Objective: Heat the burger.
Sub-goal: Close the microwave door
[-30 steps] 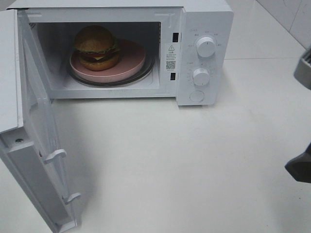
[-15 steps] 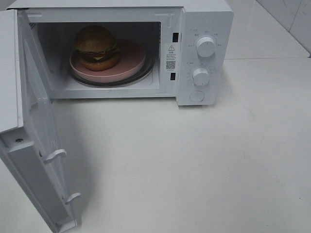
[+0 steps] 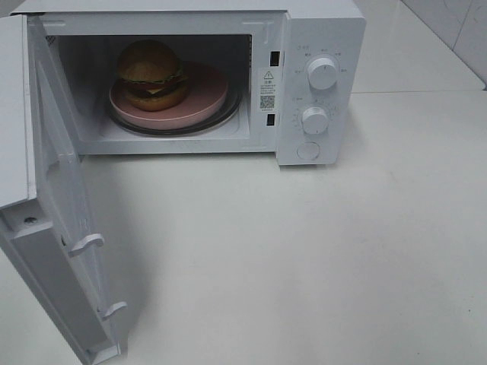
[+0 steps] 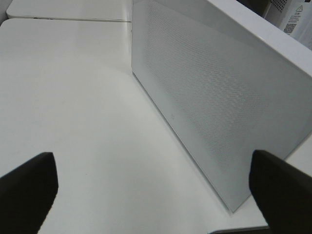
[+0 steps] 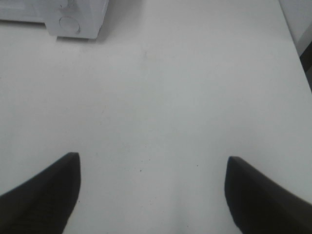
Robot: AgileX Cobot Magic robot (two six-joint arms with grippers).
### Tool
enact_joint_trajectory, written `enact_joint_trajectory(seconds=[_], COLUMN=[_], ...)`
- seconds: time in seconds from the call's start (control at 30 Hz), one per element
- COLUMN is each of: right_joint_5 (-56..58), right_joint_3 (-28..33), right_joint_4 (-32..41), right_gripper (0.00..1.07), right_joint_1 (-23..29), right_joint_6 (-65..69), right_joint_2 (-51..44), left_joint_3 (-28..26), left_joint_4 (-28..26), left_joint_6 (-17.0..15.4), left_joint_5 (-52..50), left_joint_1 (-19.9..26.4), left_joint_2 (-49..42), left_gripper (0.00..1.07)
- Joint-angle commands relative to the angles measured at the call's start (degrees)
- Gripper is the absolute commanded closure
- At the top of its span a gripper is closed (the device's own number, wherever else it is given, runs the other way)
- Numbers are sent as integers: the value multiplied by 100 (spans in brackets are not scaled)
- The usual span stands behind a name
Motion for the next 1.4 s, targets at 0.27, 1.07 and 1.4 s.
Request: enact_joint_trajectory(seconds=[0.27,1.07,1.4], right_joint_5=[17,17,17], right_joint_3=[23,23,23], right_joint_4=[23,-17,-23], right_gripper=[31,31,31], right_joint_1=[-453,-453,-453], right_joint_6=[57,63,63], right_joint_2=[-1249,-1238,-1238], left_joint_3=[17,17,17], left_joint_4=[-29,-29,-29], left_joint_6=[-6,-6,-6], left_joint_5=[-74,-74,-74], left_joint_1=[-23,-23,-23], left_joint_2=[-97,-86,-86], left_gripper=[7,7,7])
